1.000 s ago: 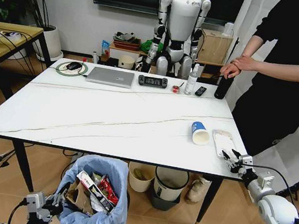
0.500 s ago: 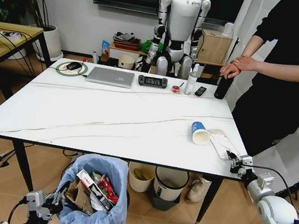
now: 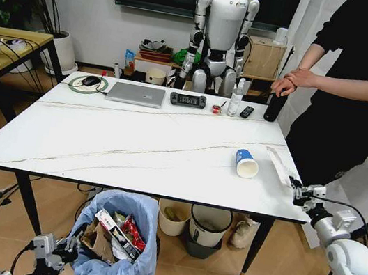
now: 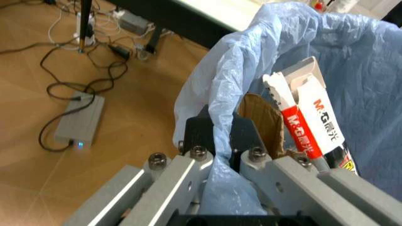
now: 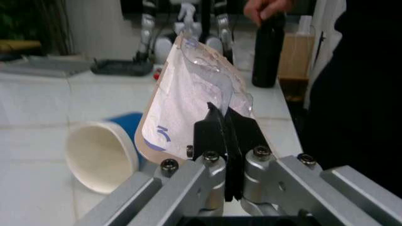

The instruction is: Pick up the trash bin and place the trash from the table into it.

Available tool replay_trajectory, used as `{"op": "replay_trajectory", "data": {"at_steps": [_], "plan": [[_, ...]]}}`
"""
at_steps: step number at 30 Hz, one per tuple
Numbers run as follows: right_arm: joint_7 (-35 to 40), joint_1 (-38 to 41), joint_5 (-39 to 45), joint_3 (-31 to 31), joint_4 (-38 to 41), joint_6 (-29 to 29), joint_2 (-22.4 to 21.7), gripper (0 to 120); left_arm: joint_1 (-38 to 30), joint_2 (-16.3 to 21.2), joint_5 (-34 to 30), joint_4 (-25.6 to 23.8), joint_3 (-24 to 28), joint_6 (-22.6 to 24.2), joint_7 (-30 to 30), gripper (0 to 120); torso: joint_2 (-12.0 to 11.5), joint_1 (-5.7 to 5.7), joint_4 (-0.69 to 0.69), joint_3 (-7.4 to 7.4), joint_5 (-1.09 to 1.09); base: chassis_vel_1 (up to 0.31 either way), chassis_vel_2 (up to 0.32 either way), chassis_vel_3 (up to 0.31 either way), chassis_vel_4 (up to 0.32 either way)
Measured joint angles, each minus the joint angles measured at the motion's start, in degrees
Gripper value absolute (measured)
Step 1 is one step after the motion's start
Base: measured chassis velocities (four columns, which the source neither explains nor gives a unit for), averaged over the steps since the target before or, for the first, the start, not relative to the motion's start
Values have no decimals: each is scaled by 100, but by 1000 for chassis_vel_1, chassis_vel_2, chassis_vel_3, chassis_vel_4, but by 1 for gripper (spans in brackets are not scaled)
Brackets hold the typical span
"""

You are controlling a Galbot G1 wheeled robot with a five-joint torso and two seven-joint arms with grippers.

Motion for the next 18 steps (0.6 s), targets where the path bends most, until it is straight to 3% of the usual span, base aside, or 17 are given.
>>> {"op": "replay_trajectory", "data": {"at_steps": [4, 9, 14, 18], "plan": [[-182, -270, 950, 74, 714, 47, -230, 0, 58, 77, -86, 46, -24, 38, -26, 0, 0, 0, 0, 0, 0, 0, 0, 0, 0], [-380, -561, 1564, -2, 1443, 72, -515, 0, 85, 114, -126, 86, -62, 69, -53, 0, 0, -1, 0, -1, -4, 0, 0, 0, 0], [-482, -763, 2115, -460, 2477, 83, -899, 0, 140, 127, -111, 87, -72, 143, -107, 0, 0, -2, 0, -1, -1, 0, 0, 0, 0], [-348, -619, 2324, -1303, 3357, 105, -1095, 0, 215, 124, 15, 22, -90, 242, -203, 0, 0, -1, 1, 0, -1, 0, 0, 0, 0]]}}
